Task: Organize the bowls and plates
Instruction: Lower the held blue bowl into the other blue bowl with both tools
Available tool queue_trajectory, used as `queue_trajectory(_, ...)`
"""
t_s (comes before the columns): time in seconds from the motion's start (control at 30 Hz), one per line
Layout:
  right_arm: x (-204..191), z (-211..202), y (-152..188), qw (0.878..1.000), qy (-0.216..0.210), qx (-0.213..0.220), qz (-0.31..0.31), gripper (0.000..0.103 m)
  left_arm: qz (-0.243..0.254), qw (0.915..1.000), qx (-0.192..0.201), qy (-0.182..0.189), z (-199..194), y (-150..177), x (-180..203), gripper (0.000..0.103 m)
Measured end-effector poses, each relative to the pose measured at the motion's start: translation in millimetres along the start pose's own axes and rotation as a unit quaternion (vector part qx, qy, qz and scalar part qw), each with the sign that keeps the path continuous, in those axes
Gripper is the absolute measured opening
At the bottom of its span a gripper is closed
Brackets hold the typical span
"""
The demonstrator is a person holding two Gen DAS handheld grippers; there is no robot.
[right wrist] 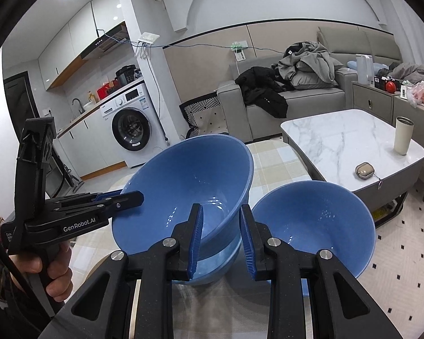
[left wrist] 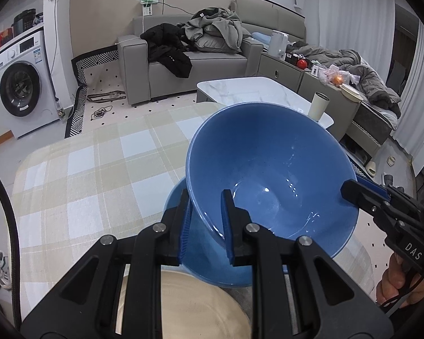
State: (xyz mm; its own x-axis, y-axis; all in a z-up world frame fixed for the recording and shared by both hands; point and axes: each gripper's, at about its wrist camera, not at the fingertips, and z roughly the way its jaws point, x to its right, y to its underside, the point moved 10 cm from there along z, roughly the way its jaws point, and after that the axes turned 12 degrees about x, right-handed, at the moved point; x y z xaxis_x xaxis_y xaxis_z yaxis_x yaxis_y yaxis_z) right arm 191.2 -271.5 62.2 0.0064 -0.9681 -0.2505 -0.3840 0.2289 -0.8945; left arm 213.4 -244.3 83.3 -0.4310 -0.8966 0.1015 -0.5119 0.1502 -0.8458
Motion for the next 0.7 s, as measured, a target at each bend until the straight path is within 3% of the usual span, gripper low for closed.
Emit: queue_trajectory(0.7,-3,11,16,1.0,-0.013,-0.004,-0.007,0.027,-0.003,0.9996,-0.007,-0.027,7,29,-26,0.016)
